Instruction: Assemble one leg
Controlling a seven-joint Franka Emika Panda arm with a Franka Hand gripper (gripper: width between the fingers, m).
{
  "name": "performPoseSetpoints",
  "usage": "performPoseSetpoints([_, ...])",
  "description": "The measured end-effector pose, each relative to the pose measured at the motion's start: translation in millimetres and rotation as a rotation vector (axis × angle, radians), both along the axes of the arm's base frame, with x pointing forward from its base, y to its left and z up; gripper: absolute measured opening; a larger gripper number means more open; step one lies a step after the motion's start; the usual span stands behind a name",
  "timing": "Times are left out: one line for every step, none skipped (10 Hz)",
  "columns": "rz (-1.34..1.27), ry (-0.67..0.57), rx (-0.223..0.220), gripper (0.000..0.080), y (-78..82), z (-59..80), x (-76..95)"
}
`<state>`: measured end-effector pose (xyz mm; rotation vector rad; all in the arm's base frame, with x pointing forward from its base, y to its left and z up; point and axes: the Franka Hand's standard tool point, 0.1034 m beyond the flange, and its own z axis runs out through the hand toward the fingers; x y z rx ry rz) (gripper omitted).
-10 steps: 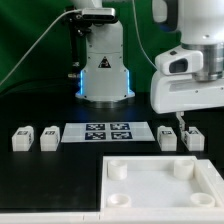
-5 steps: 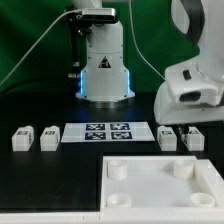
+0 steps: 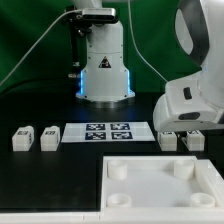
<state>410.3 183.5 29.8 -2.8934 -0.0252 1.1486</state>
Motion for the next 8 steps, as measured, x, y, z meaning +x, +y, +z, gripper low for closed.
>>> performPoseSetpoints([-0.005,0.009,-0.017,0.0649,5.1,-1.4,-6.8])
performPoseSetpoints([-0.007,0.021,-0.031,0.0649,9.1,-3.1,-14.9])
performPoseSetpoints([-0.011,0.031,-0.041,0.0649,9.9,-5.9,-20.4])
performPoseSetpoints([-0.007,0.033,-0.04,0.0649,9.3,-9.7,-24.9])
performPoseSetpoints([-0.009,0.026,-0.039,0.0649,7.5,-14.6,-27.9])
performPoseSetpoints([-0.011,0.029,-0.042,0.0649,5.5,-17.6,-30.4])
performPoseSetpoints([-0.013,0.036,-0.043,0.0649,4.6,-20.4,-32.0])
performPoseSetpoints([-0.014,0.039,-0.045,0.0649,4.5,-21.4,-32.0])
